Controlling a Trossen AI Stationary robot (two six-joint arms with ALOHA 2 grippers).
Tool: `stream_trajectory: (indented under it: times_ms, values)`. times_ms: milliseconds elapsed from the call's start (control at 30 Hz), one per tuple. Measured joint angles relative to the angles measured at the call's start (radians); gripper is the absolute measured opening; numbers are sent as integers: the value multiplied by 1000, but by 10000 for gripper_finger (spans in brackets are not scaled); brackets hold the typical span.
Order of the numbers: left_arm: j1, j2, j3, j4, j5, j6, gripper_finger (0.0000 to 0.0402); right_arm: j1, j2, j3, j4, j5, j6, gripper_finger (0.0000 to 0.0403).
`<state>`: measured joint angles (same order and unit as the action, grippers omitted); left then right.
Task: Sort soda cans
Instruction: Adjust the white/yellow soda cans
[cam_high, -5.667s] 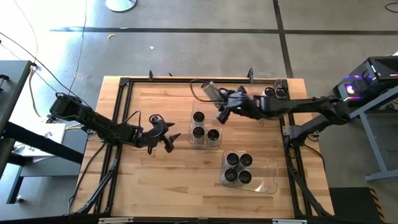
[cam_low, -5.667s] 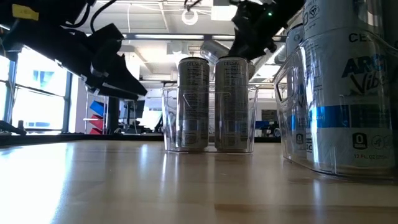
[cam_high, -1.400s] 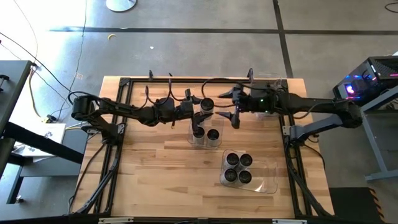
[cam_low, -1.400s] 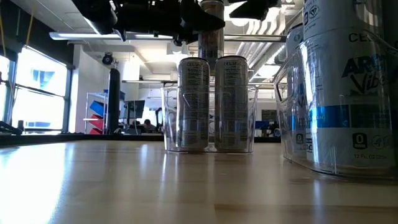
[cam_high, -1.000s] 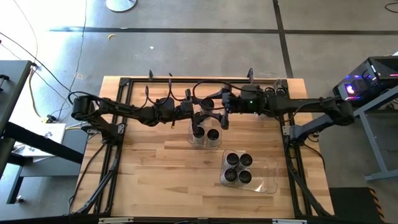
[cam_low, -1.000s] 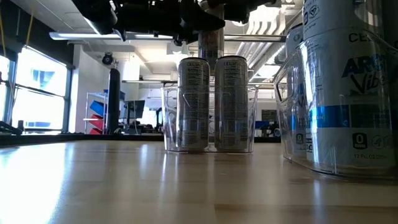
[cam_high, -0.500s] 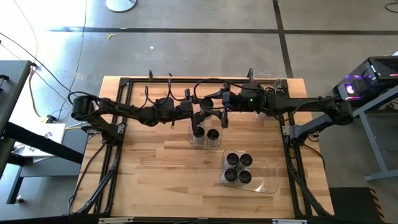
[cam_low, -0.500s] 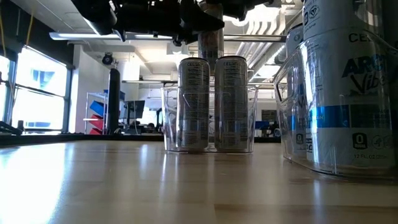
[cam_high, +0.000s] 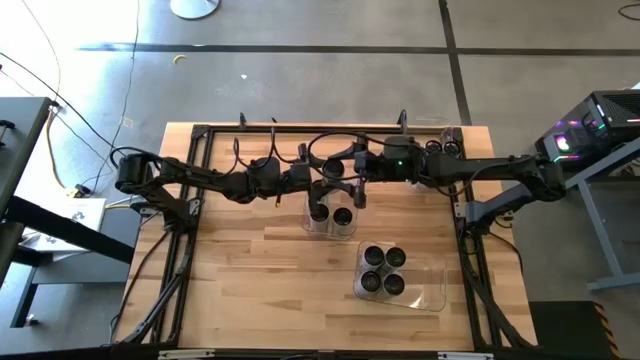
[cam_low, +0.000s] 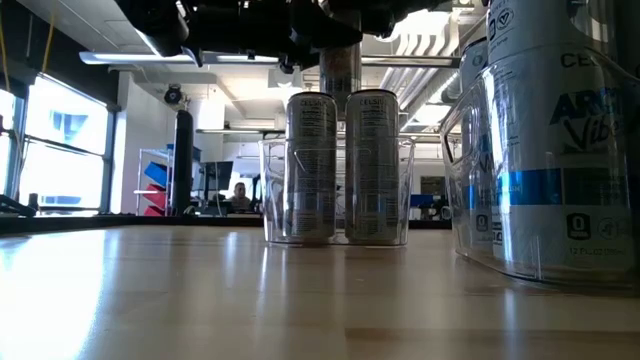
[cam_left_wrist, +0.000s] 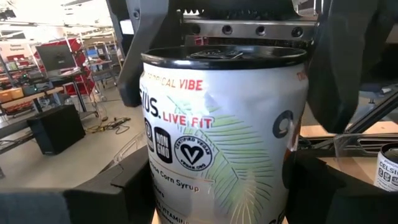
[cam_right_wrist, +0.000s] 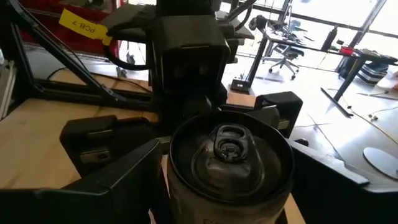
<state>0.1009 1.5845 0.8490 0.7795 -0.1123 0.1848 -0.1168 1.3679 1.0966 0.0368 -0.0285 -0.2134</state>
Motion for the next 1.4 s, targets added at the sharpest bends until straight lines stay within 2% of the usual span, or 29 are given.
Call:
stream_trajectory:
  times_ms: [167, 367, 600, 767, 967, 1067, 1133, 1300, 1400]
  values:
    - [0, 0, 1, 1, 2, 0, 247, 0, 4, 0, 8, -10, 6, 301]
    - [0, 0, 1, 1, -2, 0, 250, -1, 4, 0, 10, -8, 3, 243]
    - [1, -3, 2, -3, -2, -34, 285, 0, -13, 0, 1, 33, 12, 240]
    - [5, -72, 3, -122, 4, -26, 310, -7, -99, 0, -40, 107, 34, 240]
    - [-9, -214, 2, -300, -36, -26, 313, -22, -150, -1, -136, 124, 99, 240]
    - [-28, -292, -3, -442, -103, -33, 313, -17, -150, -80, -57, 121, 130, 240]
    - [-41, -348, -47, -476, -132, -49, 314, -13, -148, -160, 5, 127, 159, 240]
    - [-58, -505, -249, -385, -138, -129, 314, -25, -141, -333, 291, 137, 207, 240]
    - [-61, -585, -367, -305, -169, -195, 314, -40, -123, -417, 392, 123, 280, 240]
